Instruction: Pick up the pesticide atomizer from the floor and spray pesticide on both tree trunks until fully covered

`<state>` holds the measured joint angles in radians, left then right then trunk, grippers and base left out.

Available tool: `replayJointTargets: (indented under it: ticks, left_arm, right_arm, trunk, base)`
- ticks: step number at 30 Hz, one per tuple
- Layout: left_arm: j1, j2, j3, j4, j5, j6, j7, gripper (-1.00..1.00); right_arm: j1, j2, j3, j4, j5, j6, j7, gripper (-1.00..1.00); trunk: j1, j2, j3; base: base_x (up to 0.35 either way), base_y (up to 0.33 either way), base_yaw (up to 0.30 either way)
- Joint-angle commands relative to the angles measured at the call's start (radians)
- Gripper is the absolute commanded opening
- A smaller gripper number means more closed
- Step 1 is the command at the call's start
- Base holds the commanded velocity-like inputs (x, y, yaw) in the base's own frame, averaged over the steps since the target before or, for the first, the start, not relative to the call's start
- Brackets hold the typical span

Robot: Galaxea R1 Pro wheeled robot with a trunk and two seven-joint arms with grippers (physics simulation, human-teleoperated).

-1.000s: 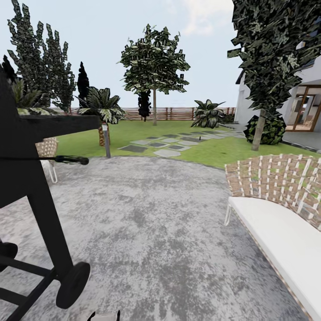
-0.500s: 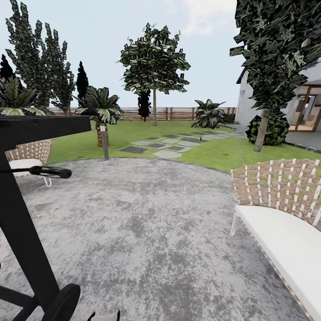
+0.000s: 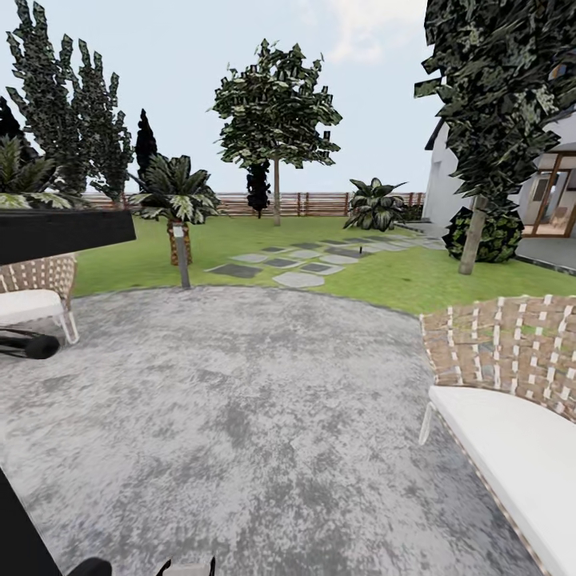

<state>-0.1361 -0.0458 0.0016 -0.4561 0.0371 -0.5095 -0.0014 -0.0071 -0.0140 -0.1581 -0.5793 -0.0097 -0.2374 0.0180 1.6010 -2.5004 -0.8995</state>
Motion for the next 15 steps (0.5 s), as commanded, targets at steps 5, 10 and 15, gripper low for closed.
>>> replayJointTargets:
  ticks: [5, 10, 15]
  left_arm:
    - [0.000, 0.000, 0.000, 0.001, 0.004, -0.003, 0.000, 1.00]
    - [0.000, 0.000, 0.000, 0.001, 0.004, -0.003, 0.000, 1.00]
    - [0.000, 0.000, 0.000, 0.001, 0.004, -0.003, 0.000, 1.00]
  right_arm:
    - [-0.001, 0.000, -0.001, 0.001, -0.001, -0.003, 0.002, 1.00]
    - [-0.001, 0.000, -0.001, 0.001, -0.001, -0.003, 0.002, 1.00]
    - [-0.001, 0.000, -0.001, 0.001, -0.001, -0.003, 0.002, 1.00]
  trunk:
    - [0.000, 0.000, -0.001]
    - [0.000, 0.000, -0.001]
    - [0.000, 0.000, -0.001]
  base:
    - [0.305, -0.111, 0.000]
    - [0.309, -0.100, 0.000]
    - [0.318, -0.040, 0.000]
